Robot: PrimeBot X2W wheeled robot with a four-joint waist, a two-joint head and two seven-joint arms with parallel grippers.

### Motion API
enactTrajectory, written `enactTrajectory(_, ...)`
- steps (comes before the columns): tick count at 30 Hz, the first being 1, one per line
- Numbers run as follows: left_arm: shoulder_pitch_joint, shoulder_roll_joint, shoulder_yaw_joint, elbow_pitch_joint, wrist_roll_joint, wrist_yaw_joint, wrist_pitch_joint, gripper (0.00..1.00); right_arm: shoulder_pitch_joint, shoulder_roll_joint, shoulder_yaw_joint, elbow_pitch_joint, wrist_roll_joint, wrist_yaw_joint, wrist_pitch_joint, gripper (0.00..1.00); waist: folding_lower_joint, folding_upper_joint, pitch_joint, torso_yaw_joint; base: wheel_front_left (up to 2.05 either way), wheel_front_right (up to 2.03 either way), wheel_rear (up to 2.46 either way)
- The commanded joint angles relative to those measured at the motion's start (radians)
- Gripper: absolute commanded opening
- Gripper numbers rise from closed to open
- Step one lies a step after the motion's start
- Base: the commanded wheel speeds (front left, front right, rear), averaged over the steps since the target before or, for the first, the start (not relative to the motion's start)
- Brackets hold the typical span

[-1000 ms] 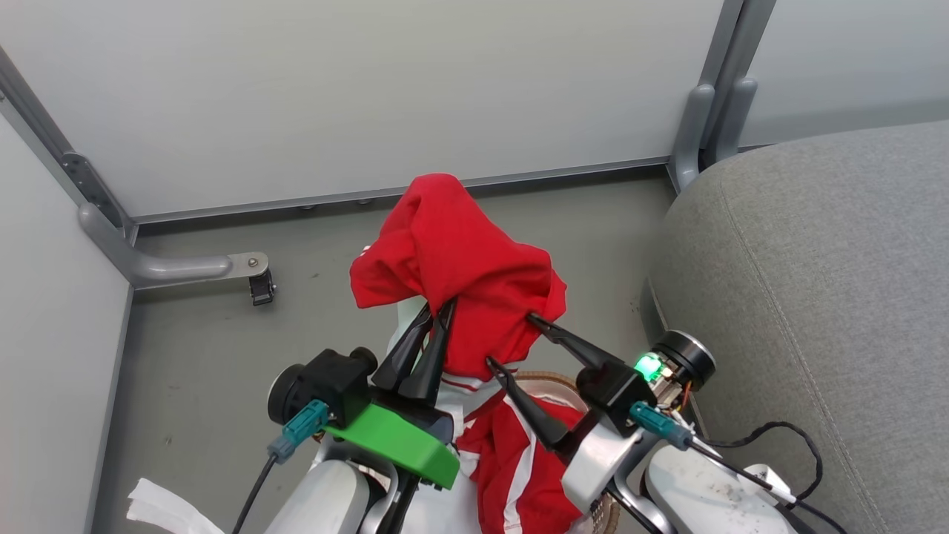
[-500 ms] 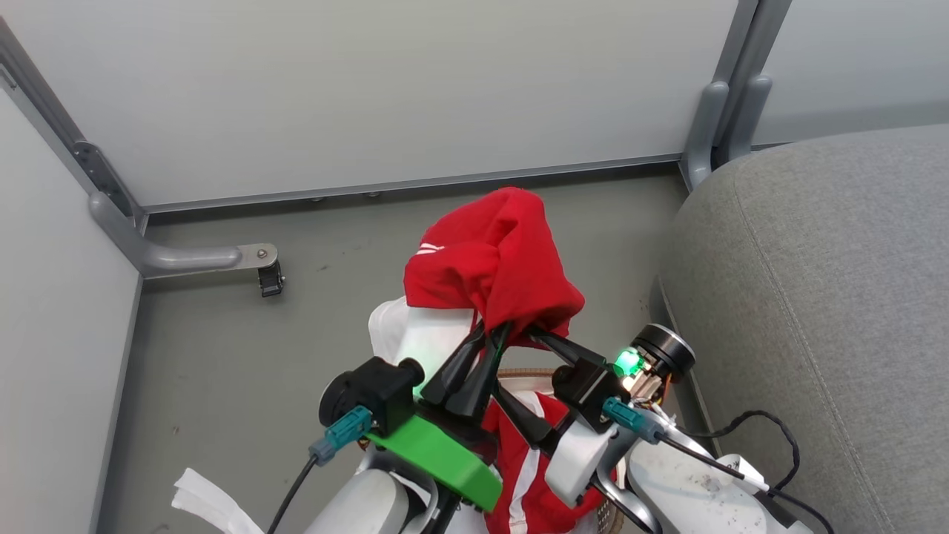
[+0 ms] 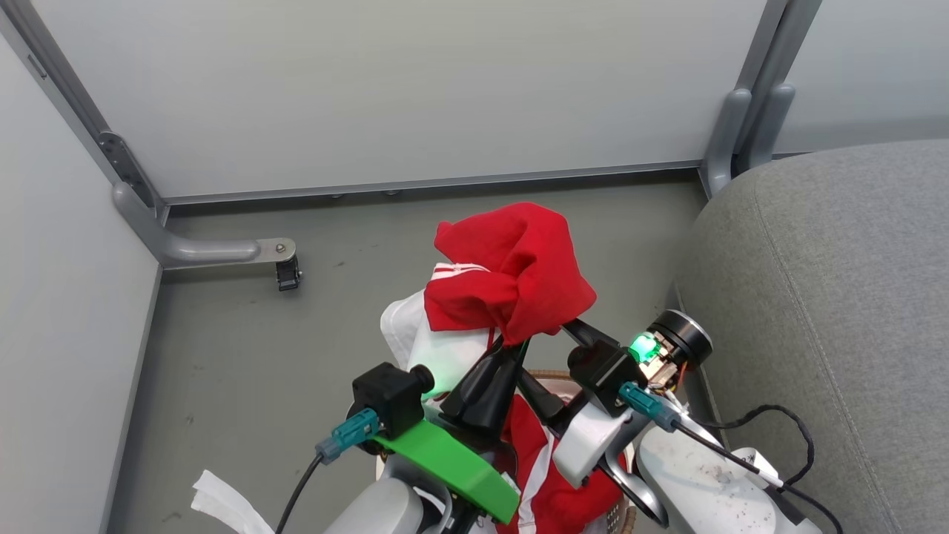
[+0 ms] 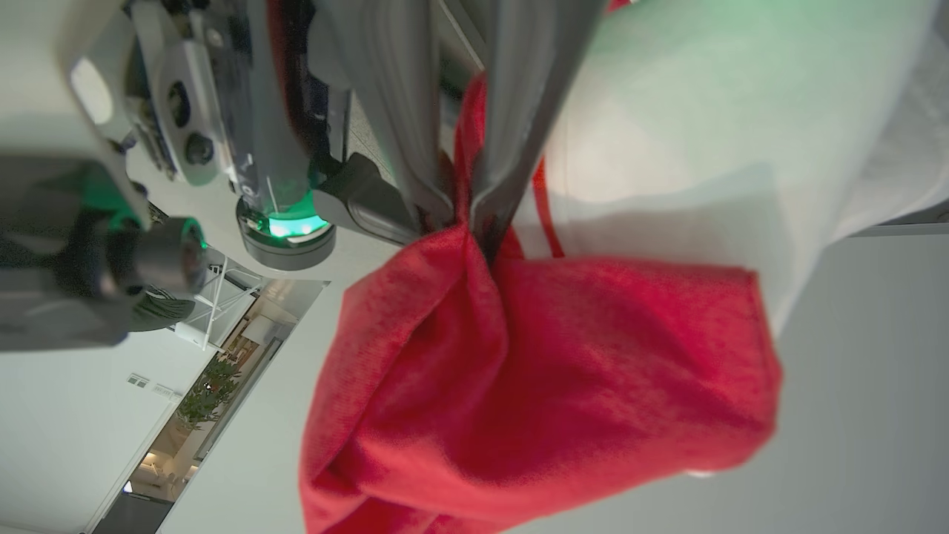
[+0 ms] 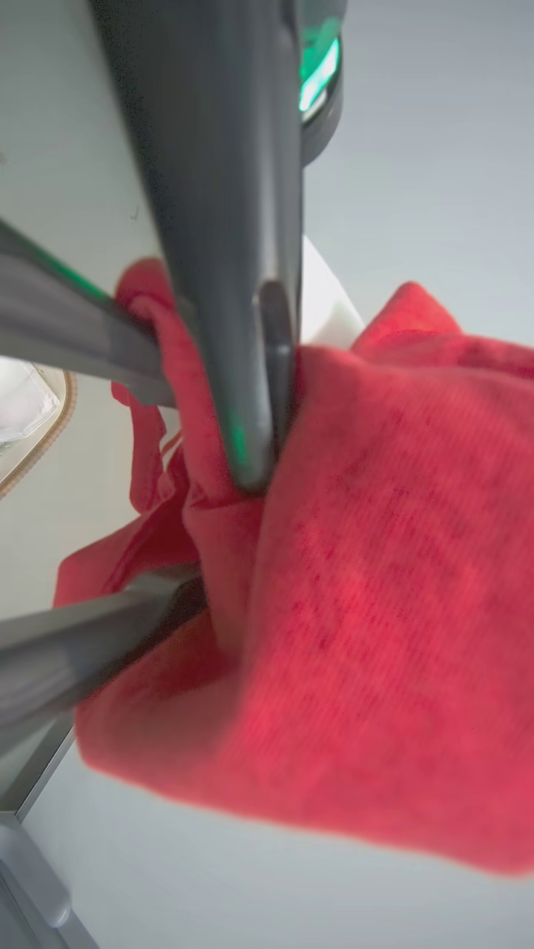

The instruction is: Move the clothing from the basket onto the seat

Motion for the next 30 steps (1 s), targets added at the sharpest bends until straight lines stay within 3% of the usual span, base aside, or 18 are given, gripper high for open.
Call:
enactTrajectory(1,-0.013,0.001,-0.004,0.003,-0.009,-0.003,-0.001,0.0,0.01,0.004,-0.006,-0.011,-0.008,-0.001,-0.004,0.0,0.0,0.0,0.001,0.005,0.0,0.0,0.0)
enactTrajectory(13,-0.01,0.004,0.026,0.011,0.011,-0.003,-0.001,0.0,0.039,-0.004,-0.056,-0.022,0.023,-0.002,-0.004,0.0,0.0,0.0,0.006,0.006,0.0,0.0,0.0)
enactTrajectory(15,-0.009,0.003,0.035,0.011,0.028,-0.003,-0.001,0.63,0.042,-0.006,-0.064,-0.025,0.027,-0.002,-0.004,0.0,0.0,0.0,0.009,0.002,0.0,0.0,0.0)
enactTrajectory(16,-0.008,0.003,0.04,0.011,0.034,-0.003,-0.001,1.0,0.045,-0.007,-0.069,-0.027,0.028,-0.002,-0.004,0.0,0.0,0.0,0.01,-0.001,0.0,0.0,0.0)
enactTrajectory(23,0.01,0.002,0.091,0.005,0.094,-0.003,-0.001,1.0,0.083,-0.012,-0.123,-0.048,0.035,-0.001,-0.004,0.0,0.0,0.0,0.019,-0.063,0.0,0.0,0.0)
enactTrajectory(30,0.012,0.011,0.128,0.002,0.133,-0.003,-0.001,1.0,0.113,-0.013,-0.184,-0.073,0.048,-0.001,-0.004,0.0,0.0,0.0,0.042,-0.189,0.0,0.0,0.0)
